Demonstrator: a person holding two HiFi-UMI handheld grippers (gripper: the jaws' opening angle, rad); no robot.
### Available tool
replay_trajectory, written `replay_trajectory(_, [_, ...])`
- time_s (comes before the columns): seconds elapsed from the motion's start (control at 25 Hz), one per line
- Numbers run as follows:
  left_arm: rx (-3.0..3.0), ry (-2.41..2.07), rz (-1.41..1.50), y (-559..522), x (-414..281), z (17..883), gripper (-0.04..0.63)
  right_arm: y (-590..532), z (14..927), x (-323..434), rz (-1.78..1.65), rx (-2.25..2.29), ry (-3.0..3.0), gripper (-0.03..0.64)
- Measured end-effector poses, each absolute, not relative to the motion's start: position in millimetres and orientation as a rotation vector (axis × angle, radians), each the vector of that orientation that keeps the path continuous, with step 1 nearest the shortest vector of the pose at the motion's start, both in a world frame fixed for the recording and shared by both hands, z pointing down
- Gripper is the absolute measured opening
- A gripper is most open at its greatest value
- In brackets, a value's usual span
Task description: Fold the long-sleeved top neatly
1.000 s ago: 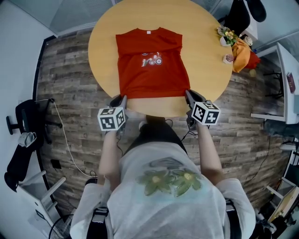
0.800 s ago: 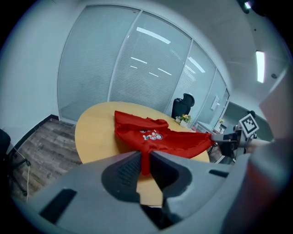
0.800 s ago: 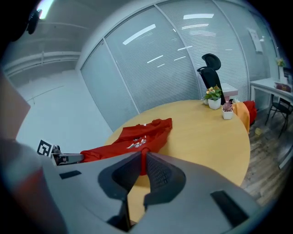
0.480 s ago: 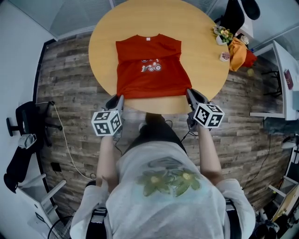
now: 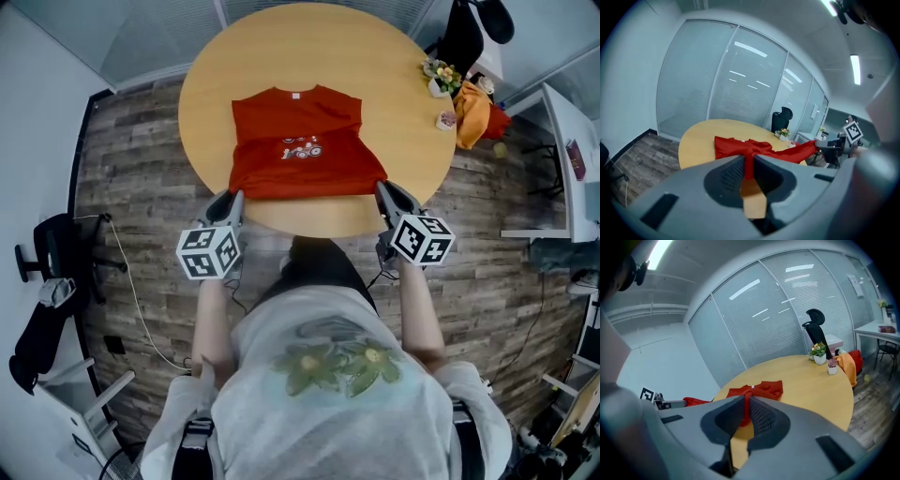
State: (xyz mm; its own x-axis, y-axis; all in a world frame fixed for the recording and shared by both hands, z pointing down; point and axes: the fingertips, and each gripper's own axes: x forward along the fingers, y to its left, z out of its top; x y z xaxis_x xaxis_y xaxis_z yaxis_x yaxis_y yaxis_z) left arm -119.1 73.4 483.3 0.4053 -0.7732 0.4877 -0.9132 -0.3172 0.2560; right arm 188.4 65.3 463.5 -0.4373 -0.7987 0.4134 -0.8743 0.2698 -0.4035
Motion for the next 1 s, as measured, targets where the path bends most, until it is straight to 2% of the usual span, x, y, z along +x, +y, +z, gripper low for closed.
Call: replay_trajectory(1.0, [2.06, -1.499, 0.358, -91, -123, 468, 0.058, -113, 454, 190, 0.929, 1.551, -2.376, 0.043])
